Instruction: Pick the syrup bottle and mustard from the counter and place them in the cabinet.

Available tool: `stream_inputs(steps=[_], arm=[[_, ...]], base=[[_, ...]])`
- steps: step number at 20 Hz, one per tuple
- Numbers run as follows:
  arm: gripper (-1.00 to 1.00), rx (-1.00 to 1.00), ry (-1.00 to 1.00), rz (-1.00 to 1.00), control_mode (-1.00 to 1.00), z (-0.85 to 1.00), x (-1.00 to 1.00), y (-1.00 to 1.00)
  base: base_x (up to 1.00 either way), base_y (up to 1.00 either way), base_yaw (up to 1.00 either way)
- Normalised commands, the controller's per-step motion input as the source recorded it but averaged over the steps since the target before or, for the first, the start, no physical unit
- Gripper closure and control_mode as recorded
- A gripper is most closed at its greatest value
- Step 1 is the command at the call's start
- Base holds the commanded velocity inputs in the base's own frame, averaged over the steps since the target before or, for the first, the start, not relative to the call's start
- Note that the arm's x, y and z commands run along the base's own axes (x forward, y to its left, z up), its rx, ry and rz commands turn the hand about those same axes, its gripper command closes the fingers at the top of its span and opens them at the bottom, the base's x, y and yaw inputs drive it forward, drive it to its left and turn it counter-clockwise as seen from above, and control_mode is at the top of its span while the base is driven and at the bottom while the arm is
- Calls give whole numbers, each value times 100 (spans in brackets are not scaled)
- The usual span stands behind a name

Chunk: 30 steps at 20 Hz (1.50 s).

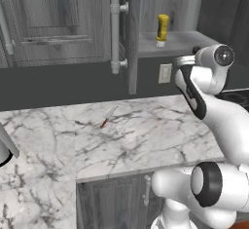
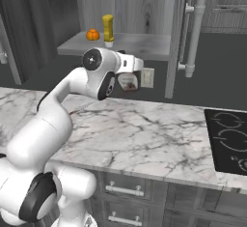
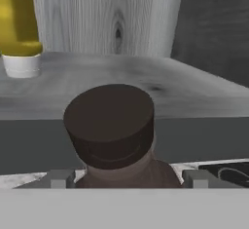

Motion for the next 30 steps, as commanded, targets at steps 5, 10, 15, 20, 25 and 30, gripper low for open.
stream_inputs(steps=[5,10,15,20,25,30], arm=[[100,0,-15,-17,-100,68,-25,-49],[100,0,-13,-29,-100,61,-3,-15],[100,2,-2,-16,-100,43,0,-19],[100,5,-3,0,-100,3,0,-10],[100,14,-2,0,-100,40,0,-22],[100,15,-1,0,-100,21,0,-29]], base=[[0,0,0],[0,0,0],[0,0,0],[0,0,0],[0,0,0],[0,0,0]])
